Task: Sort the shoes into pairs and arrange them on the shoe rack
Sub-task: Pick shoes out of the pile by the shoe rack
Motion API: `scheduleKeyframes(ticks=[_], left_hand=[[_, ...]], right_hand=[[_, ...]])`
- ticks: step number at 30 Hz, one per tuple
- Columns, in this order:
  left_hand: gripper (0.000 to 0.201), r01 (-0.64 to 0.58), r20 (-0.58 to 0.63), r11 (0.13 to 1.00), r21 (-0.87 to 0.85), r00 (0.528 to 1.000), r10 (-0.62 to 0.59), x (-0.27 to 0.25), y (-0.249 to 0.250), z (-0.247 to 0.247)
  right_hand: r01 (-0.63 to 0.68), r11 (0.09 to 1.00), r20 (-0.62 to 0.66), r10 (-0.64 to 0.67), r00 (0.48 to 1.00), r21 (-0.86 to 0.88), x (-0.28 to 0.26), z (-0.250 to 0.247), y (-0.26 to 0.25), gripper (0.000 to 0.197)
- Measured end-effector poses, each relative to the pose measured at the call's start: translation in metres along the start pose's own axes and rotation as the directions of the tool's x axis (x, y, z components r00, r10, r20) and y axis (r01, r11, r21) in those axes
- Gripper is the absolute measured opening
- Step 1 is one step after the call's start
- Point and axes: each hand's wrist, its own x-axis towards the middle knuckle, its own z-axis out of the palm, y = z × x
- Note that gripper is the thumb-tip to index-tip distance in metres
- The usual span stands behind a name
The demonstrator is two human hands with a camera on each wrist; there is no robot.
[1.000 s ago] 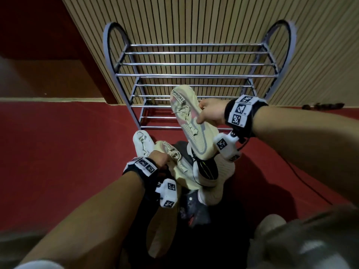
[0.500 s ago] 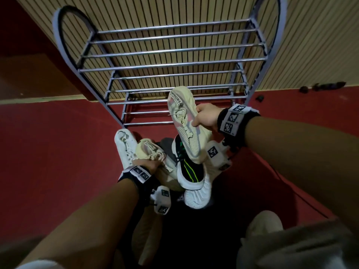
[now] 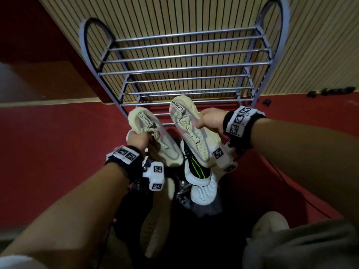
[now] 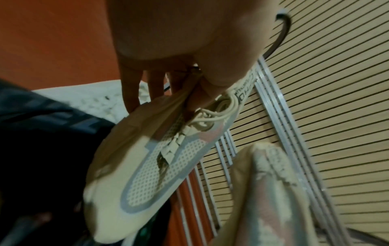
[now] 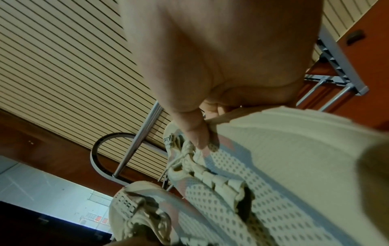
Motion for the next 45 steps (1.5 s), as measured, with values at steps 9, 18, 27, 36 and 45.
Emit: scheduleKeyframes(ticks=[9,18,27,36,45], left_hand=[[0.030,0.048,0.082,0.889,-0.456,0.997,-0.012,-0.012,0.058,-0.020],[0.005,0.089,0.310,0.765,-0.637,0.939,0.149,-0.038,0.099,0.022],[0.016,0.170,0.567,0.772,-0.612,0.776,0.278,-0.086,0.121,0.077],[0.060,0.126,0.763,0.949,-0.288,0.630,0.147,-0.075,0.100,0.133],[0.033,0.064,0.754,0.963,0.263,0.609,-0.246,-0.079,0.035,0.229]], right_hand=[[-0.091,0.806,0.055,0.072,0.996,0.585,-0.037,-0.017,-0.030,0.038],[0.002,0.562,0.029,-0.046,0.999,0.827,-0.042,-0.051,-0.031,0.033],[0.093,0.592,-0.102,-0.017,0.995,0.801,-0.065,-0.126,0.017,0.023],[-0.011,0.635,-0.108,0.148,0.983,0.773,-0.070,-0.170,0.140,0.038],[-0.204,0.711,-0.033,0.304,0.952,0.674,-0.051,-0.159,0.251,0.060]])
